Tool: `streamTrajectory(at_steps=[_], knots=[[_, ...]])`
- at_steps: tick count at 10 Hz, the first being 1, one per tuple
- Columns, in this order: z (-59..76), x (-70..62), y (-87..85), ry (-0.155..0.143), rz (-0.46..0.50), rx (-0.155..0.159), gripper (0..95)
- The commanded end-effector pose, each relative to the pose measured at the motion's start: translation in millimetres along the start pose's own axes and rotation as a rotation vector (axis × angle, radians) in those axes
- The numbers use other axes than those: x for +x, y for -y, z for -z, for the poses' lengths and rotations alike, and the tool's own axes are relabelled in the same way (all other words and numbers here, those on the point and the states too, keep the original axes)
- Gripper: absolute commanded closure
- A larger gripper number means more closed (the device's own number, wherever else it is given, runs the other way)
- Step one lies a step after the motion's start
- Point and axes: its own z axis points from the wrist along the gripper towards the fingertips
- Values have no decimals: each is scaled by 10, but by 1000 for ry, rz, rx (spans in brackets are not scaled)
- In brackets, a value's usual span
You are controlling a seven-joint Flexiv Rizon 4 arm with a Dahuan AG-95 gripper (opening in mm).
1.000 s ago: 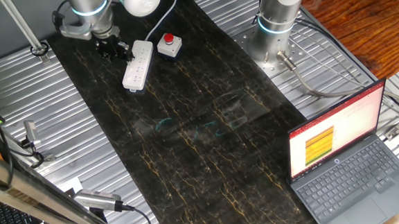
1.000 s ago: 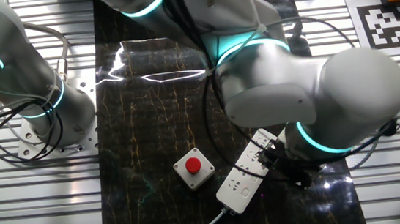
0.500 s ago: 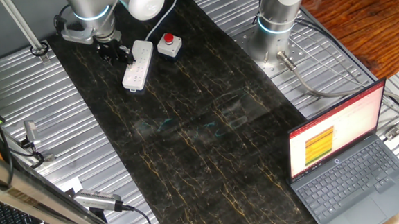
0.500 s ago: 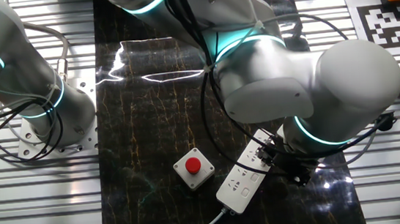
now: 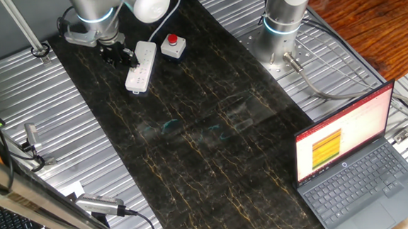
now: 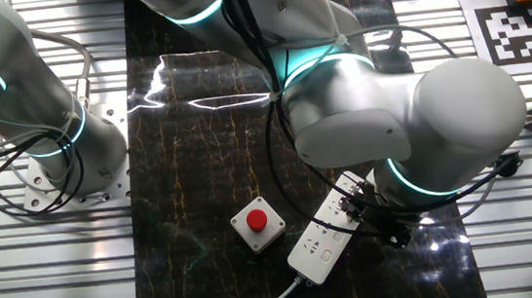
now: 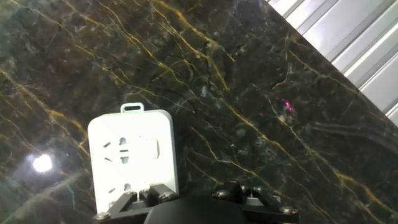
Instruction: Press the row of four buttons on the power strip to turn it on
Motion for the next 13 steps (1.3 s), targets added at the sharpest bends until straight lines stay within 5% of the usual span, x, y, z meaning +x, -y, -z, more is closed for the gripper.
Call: streamTrajectory(at_steps=[1, 7, 13], knots=[[113, -5, -12, -7, 7, -15, 380], [219, -258, -36, -10, -2, 2, 380], [164, -387, -44, -14, -21, 7, 380]])
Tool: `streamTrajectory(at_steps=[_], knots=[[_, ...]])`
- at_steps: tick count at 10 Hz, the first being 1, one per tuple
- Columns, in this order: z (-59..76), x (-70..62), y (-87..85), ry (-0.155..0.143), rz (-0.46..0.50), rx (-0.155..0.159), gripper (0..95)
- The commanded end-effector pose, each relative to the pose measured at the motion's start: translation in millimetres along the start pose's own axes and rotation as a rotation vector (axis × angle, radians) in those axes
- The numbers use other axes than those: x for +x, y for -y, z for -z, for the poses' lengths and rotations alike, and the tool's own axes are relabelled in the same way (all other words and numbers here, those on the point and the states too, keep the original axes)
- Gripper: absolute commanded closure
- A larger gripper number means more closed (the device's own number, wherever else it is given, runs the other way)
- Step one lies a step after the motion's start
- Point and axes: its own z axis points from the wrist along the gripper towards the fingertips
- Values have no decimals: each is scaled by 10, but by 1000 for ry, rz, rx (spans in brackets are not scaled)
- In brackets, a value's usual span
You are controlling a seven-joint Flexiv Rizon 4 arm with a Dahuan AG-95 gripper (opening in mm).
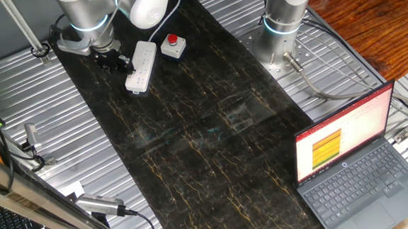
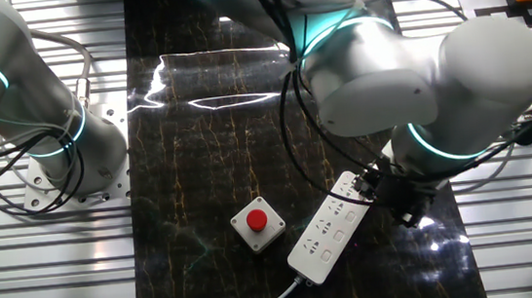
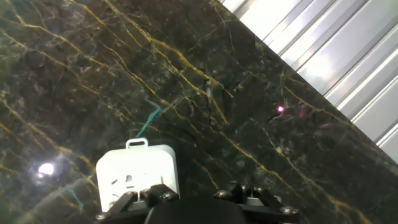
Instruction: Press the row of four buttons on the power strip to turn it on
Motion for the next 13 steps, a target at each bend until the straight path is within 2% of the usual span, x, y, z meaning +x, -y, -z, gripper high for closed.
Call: streamTrajectory(at_steps=[1, 3, 5, 7, 9, 12, 13], knots=[[-24, -23, 4, -4, -6, 4, 380], [-71, -29, 11, -5, -3, 11, 380], [-187, -47, 17, 5, -5, 16, 380], [-208, -58, 12, 0, -8, 14, 380], [18, -36, -20, -17, -2, 6, 380], [319, 2, -112, -13, -10, 10, 380], [413, 17, -169, -9, -65, 7, 570]])
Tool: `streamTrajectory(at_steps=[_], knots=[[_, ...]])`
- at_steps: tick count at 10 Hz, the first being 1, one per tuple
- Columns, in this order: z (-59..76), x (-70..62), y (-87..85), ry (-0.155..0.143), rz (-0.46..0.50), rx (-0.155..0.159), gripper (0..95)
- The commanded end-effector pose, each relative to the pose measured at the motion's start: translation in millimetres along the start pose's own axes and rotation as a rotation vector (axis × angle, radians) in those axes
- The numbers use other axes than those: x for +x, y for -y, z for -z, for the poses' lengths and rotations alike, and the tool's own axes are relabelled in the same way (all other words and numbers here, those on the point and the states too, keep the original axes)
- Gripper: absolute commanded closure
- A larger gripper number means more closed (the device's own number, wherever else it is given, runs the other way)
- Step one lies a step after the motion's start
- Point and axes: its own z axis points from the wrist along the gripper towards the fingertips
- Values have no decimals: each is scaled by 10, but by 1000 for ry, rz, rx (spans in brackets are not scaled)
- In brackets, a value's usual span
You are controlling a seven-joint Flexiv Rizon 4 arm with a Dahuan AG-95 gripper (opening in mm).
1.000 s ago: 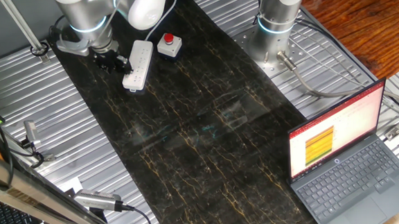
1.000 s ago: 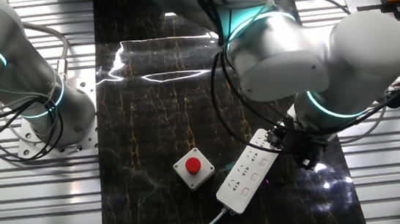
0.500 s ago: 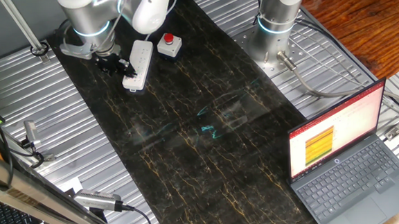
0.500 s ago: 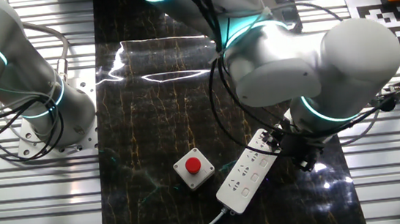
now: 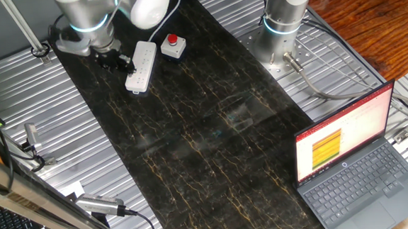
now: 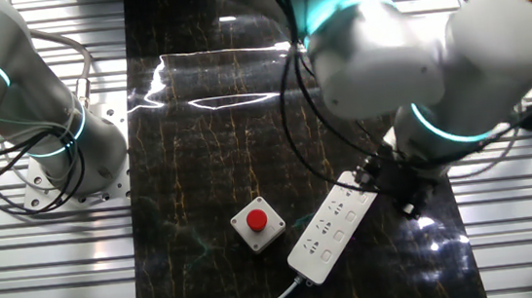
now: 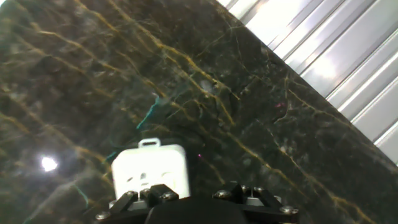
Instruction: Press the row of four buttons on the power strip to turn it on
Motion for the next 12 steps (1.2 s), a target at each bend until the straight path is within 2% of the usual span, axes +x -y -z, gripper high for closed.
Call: streamTrajectory(at_steps=[1, 2, 3, 4, 5, 6, 7, 9, 12], knots=[[170, -2, -103, 8, -153, -14, 570], [275, 14, -193, 5, -230, -16, 570], [348, 45, -277, 5, -276, -16, 760], [469, 112, -436, 15, -340, -25, 760], [586, 174, -592, 17, -412, -30, 950], [704, 235, -751, 13, -477, -35, 950], [766, 289, -763, 21, -493, -38, 950], [822, 384, -763, 31, -510, -70, 950], [827, 397, -763, 35, -492, -73, 950]])
